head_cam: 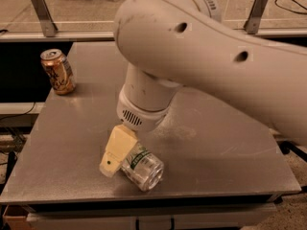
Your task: Place 7up can upright
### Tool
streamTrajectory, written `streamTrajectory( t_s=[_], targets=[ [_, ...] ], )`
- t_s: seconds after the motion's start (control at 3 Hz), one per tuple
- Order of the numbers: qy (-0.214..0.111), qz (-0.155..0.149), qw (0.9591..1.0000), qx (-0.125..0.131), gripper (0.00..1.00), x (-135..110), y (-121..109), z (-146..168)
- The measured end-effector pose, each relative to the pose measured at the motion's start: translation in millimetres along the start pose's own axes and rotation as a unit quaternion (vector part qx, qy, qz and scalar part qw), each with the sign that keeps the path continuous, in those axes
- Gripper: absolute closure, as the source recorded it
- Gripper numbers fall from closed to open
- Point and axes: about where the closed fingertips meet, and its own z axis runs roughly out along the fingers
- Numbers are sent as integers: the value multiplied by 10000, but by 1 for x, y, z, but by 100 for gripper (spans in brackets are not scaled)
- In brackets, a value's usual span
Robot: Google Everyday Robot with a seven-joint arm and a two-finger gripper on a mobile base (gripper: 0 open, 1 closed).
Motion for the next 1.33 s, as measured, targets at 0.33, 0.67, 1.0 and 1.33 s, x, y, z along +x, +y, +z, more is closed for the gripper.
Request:
streamTrajectory(
  t_s=[0.33,0.67,1.0,1.33],
  targets=[
    [-10,117,9998,152,0,-1,5,12],
    [2,261,9993,259,17,0,3,20],
    [14,361,9989,312,40,2,-2,24],
    [-110,374,9988,305,64,-3,-9,18]
  ],
)
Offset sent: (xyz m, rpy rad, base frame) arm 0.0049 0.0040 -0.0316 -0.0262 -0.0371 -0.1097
